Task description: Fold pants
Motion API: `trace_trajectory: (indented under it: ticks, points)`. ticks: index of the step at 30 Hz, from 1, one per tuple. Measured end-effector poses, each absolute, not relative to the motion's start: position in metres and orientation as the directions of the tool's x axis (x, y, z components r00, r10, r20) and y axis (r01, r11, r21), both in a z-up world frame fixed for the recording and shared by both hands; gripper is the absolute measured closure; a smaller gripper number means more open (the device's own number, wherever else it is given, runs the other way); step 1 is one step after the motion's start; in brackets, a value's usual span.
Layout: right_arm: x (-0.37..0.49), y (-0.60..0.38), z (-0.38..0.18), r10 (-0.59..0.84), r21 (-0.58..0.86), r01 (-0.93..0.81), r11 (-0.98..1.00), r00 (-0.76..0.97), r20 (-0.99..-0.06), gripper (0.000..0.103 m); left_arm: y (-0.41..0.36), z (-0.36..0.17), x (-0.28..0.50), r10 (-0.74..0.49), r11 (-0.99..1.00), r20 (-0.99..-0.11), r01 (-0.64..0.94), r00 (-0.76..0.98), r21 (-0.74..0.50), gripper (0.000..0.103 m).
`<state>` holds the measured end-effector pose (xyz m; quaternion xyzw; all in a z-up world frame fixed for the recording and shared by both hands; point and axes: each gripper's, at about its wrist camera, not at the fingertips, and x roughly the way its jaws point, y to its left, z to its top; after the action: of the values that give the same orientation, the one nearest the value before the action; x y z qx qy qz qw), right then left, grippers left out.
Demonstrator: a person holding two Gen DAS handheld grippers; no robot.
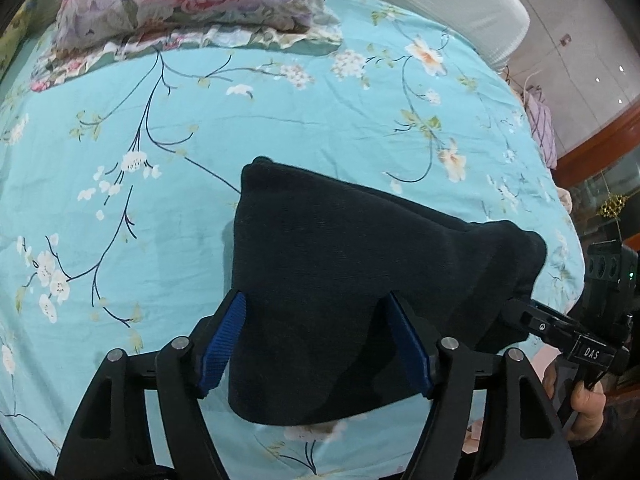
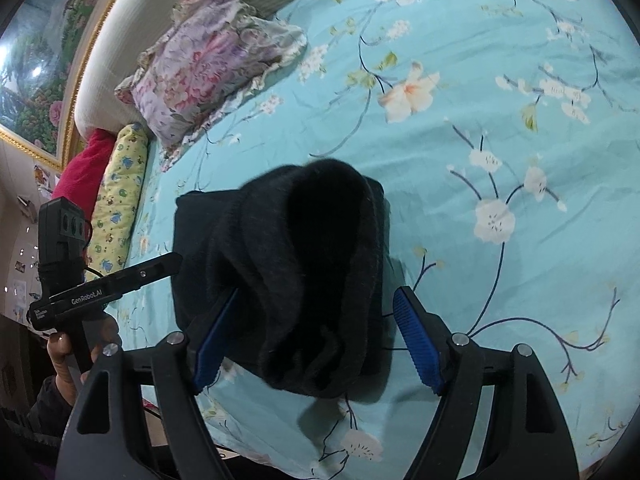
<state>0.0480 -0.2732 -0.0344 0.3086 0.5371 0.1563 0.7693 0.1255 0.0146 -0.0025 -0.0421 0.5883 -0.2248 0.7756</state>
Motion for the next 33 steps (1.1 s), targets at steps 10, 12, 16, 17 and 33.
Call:
trace_trajectory:
  ticks: [10,12,16,17,33]
  points:
    - [0.060,-0.266,-0.058,0.593,0.655,0.118,0.746,0.330,-0.734,0.023,0.004,-0.025,0.135,-0.317,0.921,-0.928,0.296,0.198,-0.251,0.023]
    - [0.063,-0.266,-0.060,0.597,0.659,0.113,0.744,0.329,-0.731,0.022,0.002,-0.029,0.136,-0.300,0.927,-0.932,0.293,0.202,-0.235,0.020]
    - [0.066,-0.267,-0.061,0.609,0.665,0.090,0.742,0.326,-0.724,0.022,-0.001,-0.039,0.140,-0.283,0.936,-0.939,0.272,0.196,-0.225,0.016]
    - [0.067,-0.267,-0.062,0.612,0.667,0.084,0.741,0.325,-0.721,0.022,-0.001,-0.041,0.142,-0.288,0.936,-0.938,0.265,0.192,-0.234,0.016]
    - [0.078,-0.266,-0.065,0.653,0.697,0.018,0.717,0.332,-0.680,0.050,-0.014,-0.040,0.143,-0.306,0.929,-0.932,0.273,0.192,-0.249,0.059]
